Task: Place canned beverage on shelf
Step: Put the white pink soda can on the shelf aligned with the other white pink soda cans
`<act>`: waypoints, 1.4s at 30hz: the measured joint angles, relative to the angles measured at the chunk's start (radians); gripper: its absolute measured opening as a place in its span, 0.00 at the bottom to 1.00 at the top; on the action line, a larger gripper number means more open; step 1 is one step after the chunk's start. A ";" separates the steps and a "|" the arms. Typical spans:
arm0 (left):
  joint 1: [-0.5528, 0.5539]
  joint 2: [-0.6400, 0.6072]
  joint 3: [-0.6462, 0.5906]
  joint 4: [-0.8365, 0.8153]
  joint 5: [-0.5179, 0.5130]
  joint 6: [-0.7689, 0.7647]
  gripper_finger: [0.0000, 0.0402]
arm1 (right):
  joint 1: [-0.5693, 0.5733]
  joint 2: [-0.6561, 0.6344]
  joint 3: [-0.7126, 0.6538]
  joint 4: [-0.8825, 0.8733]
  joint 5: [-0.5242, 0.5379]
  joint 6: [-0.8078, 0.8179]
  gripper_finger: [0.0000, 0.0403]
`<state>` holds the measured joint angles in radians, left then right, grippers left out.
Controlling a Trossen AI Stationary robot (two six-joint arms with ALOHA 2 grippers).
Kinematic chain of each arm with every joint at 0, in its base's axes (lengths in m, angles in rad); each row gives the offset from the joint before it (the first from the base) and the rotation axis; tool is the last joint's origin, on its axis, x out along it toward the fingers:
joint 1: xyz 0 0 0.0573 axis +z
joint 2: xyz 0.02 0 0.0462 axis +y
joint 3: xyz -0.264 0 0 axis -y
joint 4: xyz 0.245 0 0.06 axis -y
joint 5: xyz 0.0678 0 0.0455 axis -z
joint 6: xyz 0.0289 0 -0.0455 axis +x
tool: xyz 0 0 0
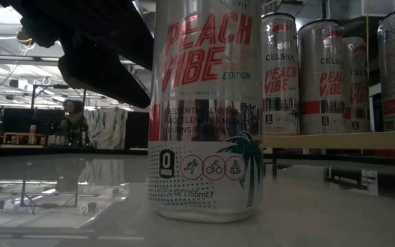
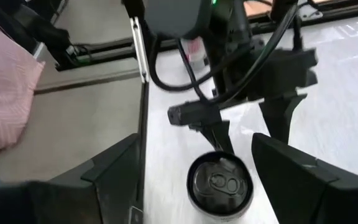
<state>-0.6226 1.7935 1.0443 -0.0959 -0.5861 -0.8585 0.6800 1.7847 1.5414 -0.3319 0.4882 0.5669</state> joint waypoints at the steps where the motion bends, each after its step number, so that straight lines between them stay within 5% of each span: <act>1: 0.000 0.000 0.000 0.000 0.000 0.000 0.83 | 0.000 0.007 0.000 -0.001 0.000 0.000 0.74; 42: 0.000 0.000 0.000 -0.001 0.000 0.003 0.83 | -0.007 0.102 0.000 -0.034 0.016 0.003 0.74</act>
<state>-0.6226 1.7935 1.0443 -0.0967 -0.5861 -0.8555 0.6731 1.8866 1.5410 -0.3658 0.5042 0.5701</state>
